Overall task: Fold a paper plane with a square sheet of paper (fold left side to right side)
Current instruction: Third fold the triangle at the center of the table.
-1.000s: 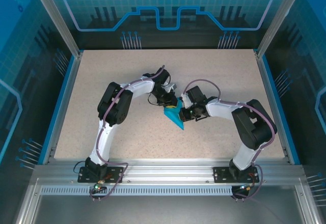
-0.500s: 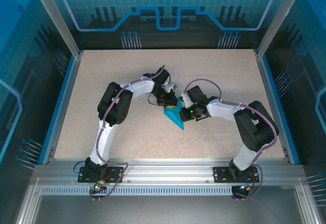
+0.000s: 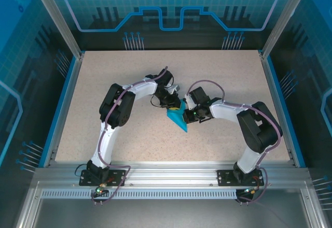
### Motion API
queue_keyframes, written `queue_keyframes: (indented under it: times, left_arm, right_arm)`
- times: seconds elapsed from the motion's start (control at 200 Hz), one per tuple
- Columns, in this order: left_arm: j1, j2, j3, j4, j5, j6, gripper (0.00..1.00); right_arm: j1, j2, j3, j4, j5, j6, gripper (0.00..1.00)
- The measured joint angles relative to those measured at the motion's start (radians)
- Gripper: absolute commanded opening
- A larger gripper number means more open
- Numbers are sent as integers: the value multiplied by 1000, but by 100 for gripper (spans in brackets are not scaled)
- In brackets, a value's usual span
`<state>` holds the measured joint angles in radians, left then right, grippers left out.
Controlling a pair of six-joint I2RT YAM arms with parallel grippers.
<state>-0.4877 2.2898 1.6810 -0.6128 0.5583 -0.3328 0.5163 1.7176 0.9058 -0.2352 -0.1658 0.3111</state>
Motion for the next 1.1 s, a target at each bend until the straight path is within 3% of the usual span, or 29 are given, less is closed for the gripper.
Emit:
queue_keyframes:
  times: [0.255,0.79,0.885,1.1]
  left_arm:
    - [0,0,0,0,0,0,17]
    - [6,-6,64,-64,-28,21,37]
    - [26,-33,60,-69,-48,22,36]
    - [68,-238,-113,-11,-56,20,23]
  right_arm:
    - [0,23,6,-3,1,0,0]
    - [0,27,7,-3,-7,-1,0]
    - [0,28,7,-3,-8,-1,0]
    - [0,31,11,-5,-14,-2,0]
